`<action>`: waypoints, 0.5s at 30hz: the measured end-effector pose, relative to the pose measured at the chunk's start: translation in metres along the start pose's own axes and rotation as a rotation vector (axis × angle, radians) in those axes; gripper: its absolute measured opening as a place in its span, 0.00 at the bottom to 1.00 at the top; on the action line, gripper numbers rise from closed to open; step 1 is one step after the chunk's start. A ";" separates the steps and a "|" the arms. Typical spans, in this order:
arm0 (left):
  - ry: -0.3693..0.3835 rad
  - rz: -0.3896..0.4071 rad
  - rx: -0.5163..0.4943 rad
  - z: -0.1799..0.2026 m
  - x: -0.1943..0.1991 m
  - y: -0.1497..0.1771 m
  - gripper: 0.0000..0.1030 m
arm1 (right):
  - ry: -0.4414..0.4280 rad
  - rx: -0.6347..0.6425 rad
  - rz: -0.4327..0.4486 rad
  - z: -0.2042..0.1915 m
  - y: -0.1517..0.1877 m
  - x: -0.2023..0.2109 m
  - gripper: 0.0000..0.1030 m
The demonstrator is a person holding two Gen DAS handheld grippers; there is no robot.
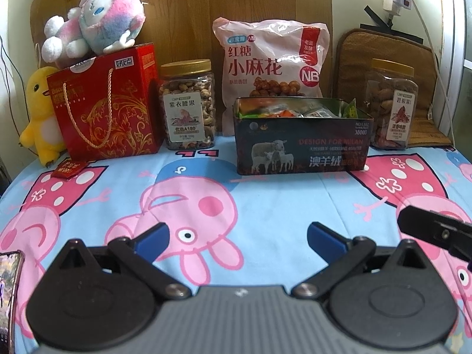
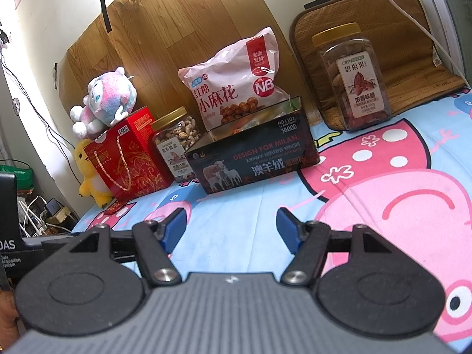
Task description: Organize snacks
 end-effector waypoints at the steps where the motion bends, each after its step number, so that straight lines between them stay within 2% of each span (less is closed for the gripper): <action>1: -0.002 0.006 0.000 0.000 0.001 0.000 1.00 | 0.000 0.000 -0.001 0.000 -0.001 0.000 0.67; 15: -0.005 0.048 0.002 -0.001 0.008 -0.004 1.00 | 0.000 -0.002 -0.002 0.001 -0.001 -0.001 0.67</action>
Point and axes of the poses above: each gripper's, at about its wrist camera, not at the fingertips, and x roughly against the way its jaws point, z to its right, y to its underside, the point moved 6 cm from there along -x, roughly the way its jaws point, and after that the axes turned 10 degrees about -z, right-handed, at the moved point
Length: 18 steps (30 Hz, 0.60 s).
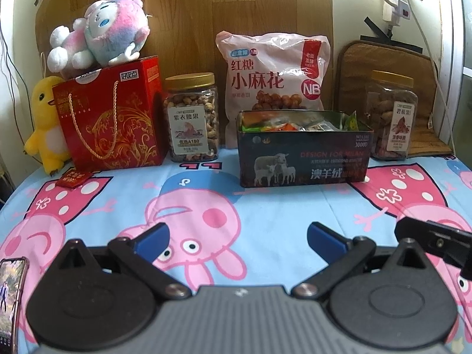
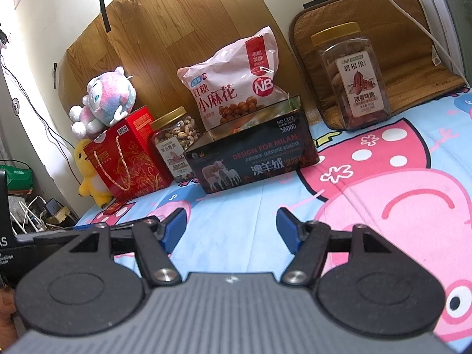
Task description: Organize snacks
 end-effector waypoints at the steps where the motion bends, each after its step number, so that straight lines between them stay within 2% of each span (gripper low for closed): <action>1: 0.001 0.003 0.002 0.000 0.001 0.000 1.00 | 0.000 0.000 0.000 0.000 0.000 0.000 0.67; 12: -0.010 0.063 0.014 -0.002 0.010 -0.003 1.00 | 0.000 0.000 0.000 0.000 0.000 0.000 0.67; 18: 0.006 0.053 0.013 0.000 0.009 -0.003 1.00 | 0.000 0.001 -0.001 0.000 0.000 0.000 0.67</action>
Point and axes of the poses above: each gripper's, at about its wrist camera, not at the fingertips, and x roughly against the way its jaws point, z to its right, y to its underside, the point moved 6 cm from there along -x, roughly the way its jaws point, and after that the axes turned 10 degrees about -z, right-handed, at the moved point
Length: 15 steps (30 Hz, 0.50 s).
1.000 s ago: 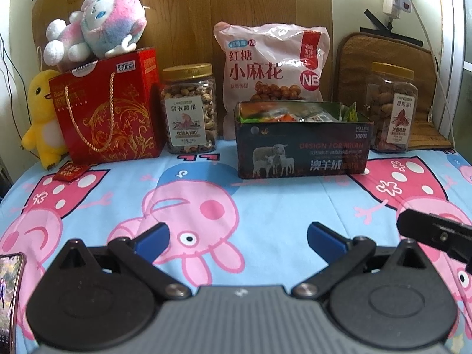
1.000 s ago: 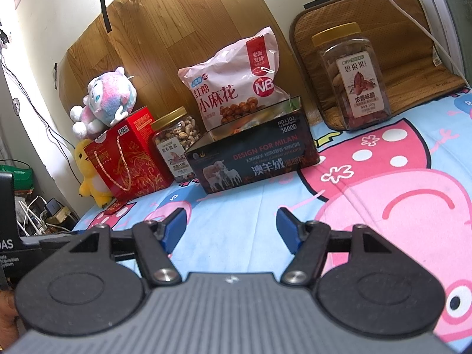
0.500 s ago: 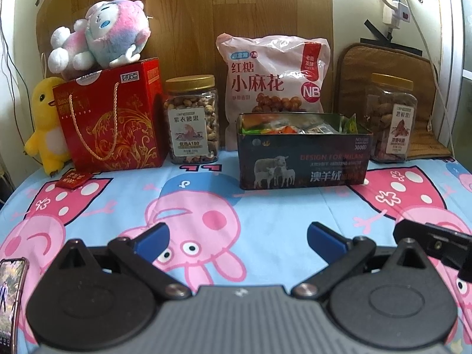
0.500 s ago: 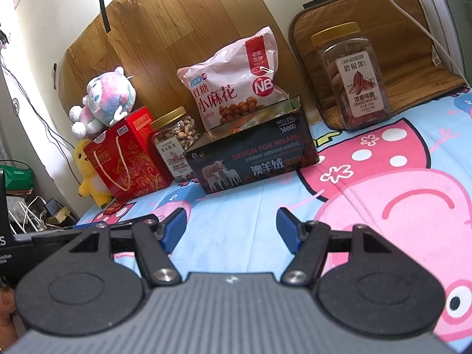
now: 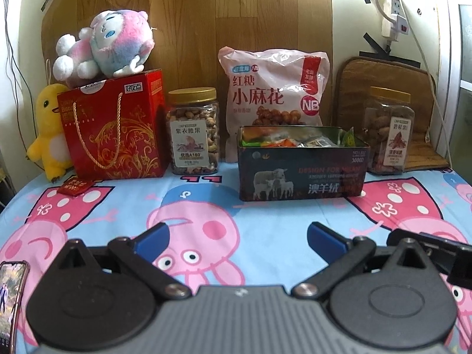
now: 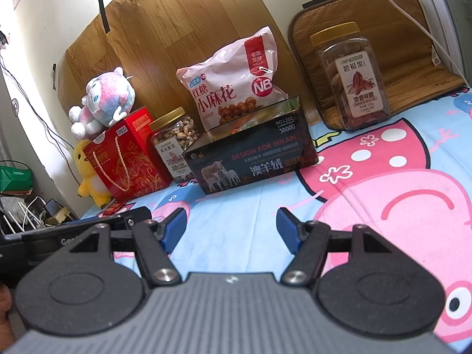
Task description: Organize snacks
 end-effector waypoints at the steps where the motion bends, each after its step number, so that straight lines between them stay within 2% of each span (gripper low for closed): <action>1: -0.001 -0.005 -0.001 0.000 -0.001 0.000 1.00 | 0.001 0.001 0.000 0.000 0.001 0.000 0.67; 15: -0.036 -0.097 0.009 -0.003 -0.016 0.007 1.00 | 0.003 -0.009 -0.006 0.002 0.001 0.000 0.67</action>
Point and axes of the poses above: each gripper's, at about its wrist camera, not at the fingertips, and x roughly against the way its jaws point, z to its right, y to its underside, the point moved 6 cm from there along -x, roughly the way its jaws point, and after that the axes turned 10 degrees about -z, right-handed, at the moved point
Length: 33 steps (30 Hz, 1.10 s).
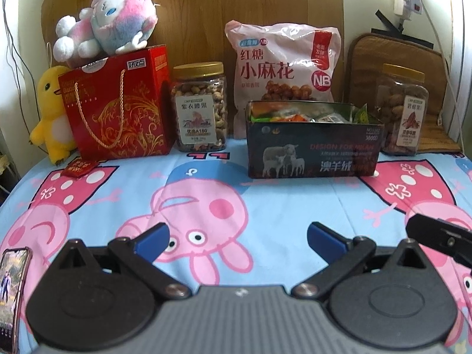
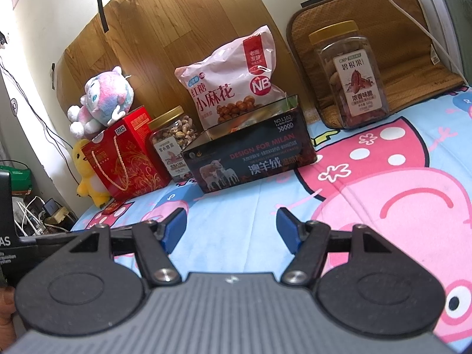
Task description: Organize snacks
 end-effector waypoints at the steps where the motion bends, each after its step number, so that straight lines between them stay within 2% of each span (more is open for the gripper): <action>1: -0.001 -0.002 0.000 0.000 0.000 0.000 1.00 | 0.000 0.000 0.000 0.000 0.000 0.000 0.67; 33: 0.003 -0.054 -0.004 0.002 -0.010 0.004 1.00 | -0.002 0.006 0.000 -0.001 0.000 0.001 0.67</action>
Point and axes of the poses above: each gripper's, at about its wrist camera, not at the fingertips, and x roughly against the way its jaws point, z to its right, y to its underside, the point moved 6 cm from there along -x, roughly the way its jaws point, and after that the axes turned 10 degrees about -z, right-handed, at the moved point
